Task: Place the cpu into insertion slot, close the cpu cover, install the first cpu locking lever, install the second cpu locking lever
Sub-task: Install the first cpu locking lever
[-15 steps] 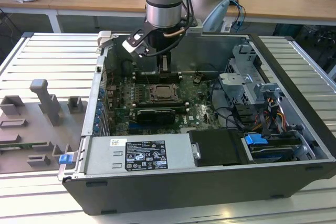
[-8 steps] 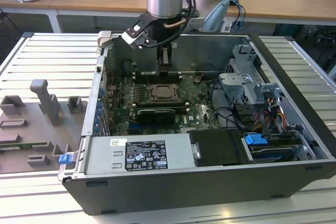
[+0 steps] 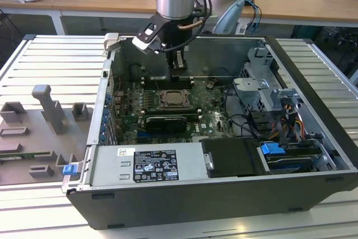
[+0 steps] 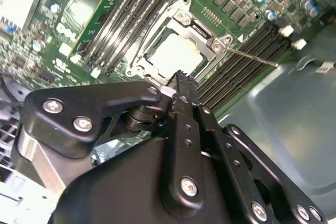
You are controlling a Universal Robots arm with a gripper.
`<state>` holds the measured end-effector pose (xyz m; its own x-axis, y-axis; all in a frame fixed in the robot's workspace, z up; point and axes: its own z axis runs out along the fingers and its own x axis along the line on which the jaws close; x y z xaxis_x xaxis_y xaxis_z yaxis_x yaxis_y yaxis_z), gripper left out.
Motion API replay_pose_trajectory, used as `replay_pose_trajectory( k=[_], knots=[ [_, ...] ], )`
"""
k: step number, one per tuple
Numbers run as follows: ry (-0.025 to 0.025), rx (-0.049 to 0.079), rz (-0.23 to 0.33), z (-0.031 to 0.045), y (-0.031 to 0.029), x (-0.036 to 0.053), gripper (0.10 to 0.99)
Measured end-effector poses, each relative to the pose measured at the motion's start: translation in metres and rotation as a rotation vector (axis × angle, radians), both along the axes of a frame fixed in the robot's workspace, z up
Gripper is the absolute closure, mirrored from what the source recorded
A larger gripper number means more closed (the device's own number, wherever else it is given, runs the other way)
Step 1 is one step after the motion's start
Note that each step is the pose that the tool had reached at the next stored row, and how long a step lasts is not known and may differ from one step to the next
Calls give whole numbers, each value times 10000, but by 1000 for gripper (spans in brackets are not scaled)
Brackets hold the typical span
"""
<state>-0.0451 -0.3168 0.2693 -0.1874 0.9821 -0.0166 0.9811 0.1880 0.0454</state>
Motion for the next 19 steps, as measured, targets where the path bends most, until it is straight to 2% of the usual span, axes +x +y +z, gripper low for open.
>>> replay_pose_trajectory(
  k=[2, 6, 14, 17, 19],
  knots=[
    [-1, -2, 393, 0, 0, -4, 980],
    [0, -2, 833, -1, 0, -9, 980],
    [5, -7, 2469, -1, 2, -10, 980],
    [5, -16, 3839, -1, 2, -10, 980],
    [5, -19, 4492, -1, 2, -10, 980]
  ],
)
